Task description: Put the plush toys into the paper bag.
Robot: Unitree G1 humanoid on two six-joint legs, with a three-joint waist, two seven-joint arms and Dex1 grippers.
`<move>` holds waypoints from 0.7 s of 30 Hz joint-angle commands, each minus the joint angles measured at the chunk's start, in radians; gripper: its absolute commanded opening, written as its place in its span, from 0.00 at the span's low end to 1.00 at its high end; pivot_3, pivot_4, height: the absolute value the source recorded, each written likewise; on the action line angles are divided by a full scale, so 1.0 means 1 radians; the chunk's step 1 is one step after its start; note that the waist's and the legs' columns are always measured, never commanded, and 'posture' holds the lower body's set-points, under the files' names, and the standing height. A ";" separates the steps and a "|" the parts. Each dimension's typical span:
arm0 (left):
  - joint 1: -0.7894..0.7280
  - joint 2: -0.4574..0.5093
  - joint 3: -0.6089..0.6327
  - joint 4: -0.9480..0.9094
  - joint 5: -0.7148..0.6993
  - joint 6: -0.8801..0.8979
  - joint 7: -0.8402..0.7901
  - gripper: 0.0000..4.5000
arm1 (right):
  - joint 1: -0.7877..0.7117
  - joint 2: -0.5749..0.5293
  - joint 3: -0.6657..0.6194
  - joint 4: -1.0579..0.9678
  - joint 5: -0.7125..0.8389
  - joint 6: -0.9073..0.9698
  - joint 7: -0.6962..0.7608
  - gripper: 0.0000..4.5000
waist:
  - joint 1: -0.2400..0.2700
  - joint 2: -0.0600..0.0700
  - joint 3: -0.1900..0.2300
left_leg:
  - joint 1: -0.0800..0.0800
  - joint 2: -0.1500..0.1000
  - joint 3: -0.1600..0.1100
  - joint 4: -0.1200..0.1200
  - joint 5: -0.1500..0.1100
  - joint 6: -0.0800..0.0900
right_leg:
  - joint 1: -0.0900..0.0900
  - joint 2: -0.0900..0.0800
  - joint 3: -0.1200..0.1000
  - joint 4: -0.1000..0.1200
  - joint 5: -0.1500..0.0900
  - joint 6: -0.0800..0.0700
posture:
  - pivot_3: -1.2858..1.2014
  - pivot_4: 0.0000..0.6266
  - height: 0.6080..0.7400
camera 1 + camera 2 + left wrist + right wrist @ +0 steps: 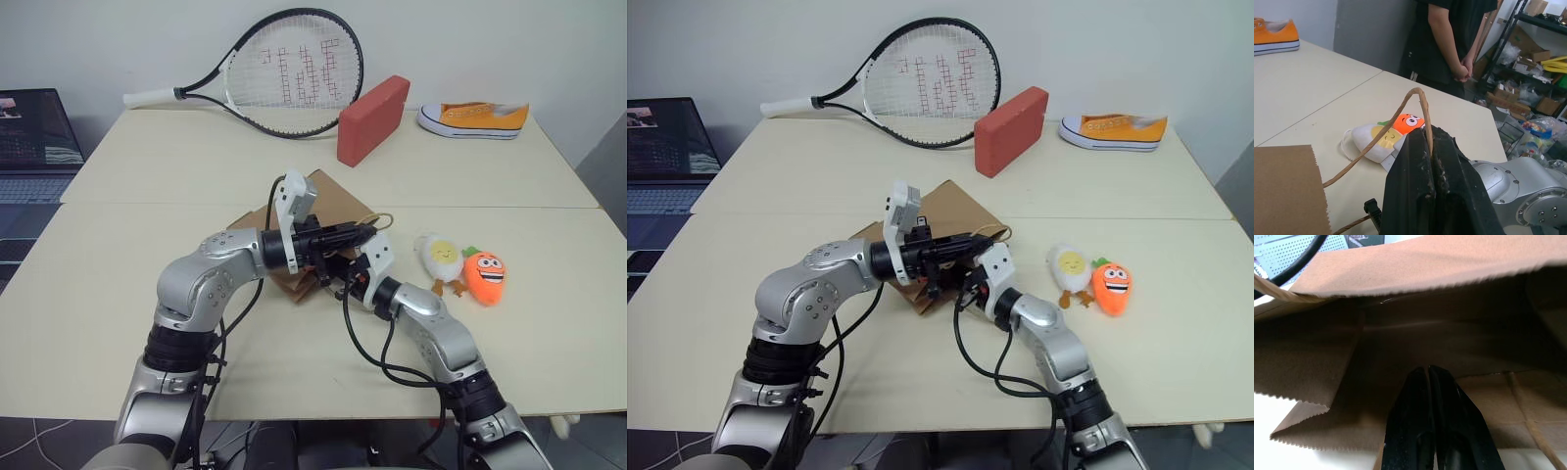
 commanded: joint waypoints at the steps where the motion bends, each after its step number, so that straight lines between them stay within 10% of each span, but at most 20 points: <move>1: -0.017 0.005 0.036 -0.025 -0.030 0.002 0.009 0.00 | -0.012 0.025 -0.008 0.000 -0.007 -0.036 -0.010 0.02 | -0.001 0.000 0.000 | 0.000 0.000 0.000 0.000 0.000 0.000 | 0.000 0.000 0.000 0.000 0.000 0.000 | 0.52 0.24 1.00; 21: -0.106 0.093 0.211 -0.058 -0.146 0.049 0.084 0.00 | -0.022 0.065 0.004 0.096 -0.081 0.063 -0.094 0.02 | -0.008 0.000 0.000 | 0.000 0.000 0.000 0.000 0.000 0.000 | 0.000 0.000 0.000 0.000 0.000 0.000 | 0.52 0.24 1.00</move>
